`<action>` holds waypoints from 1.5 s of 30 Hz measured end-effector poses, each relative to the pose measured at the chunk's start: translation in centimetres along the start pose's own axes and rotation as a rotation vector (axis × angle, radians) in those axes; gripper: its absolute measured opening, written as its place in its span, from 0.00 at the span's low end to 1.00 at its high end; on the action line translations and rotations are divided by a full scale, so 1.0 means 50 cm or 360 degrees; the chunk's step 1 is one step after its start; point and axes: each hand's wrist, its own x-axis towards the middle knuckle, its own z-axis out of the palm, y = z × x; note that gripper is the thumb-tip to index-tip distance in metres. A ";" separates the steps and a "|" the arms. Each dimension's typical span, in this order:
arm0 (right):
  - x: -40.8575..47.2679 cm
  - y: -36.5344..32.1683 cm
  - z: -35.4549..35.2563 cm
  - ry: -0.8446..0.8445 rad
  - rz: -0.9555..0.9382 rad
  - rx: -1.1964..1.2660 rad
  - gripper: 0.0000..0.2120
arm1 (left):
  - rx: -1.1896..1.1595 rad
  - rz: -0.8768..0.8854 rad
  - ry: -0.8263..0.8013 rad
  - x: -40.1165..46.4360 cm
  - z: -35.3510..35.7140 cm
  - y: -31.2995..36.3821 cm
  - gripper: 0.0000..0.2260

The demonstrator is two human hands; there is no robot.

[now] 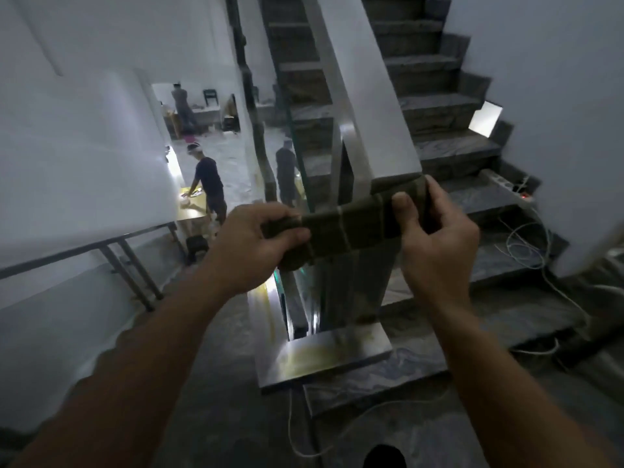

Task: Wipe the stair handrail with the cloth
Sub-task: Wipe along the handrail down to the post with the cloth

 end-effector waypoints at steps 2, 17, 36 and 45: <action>0.006 -0.016 0.000 0.0035 0.0006 -0.0092 0.10 | -0.0077 0.0033 0.0014 0.002 -0.001 -0.006 0.04; -0.065 0.043 0.044 0.0155 0.0335 -0.0284 0.16 | -0.0073 0.0055 -0.0146 -0.034 -0.013 -0.107 0.03; -0.177 0.238 0.041 -0.0416 0.0946 -0.1065 0.23 | 0.0468 -0.0400 -0.0436 -0.141 0.105 -0.242 0.04; -0.259 0.247 0.100 -0.0458 0.0968 -0.1556 0.35 | 0.0609 -0.0329 -0.0447 -0.155 0.089 -0.232 0.06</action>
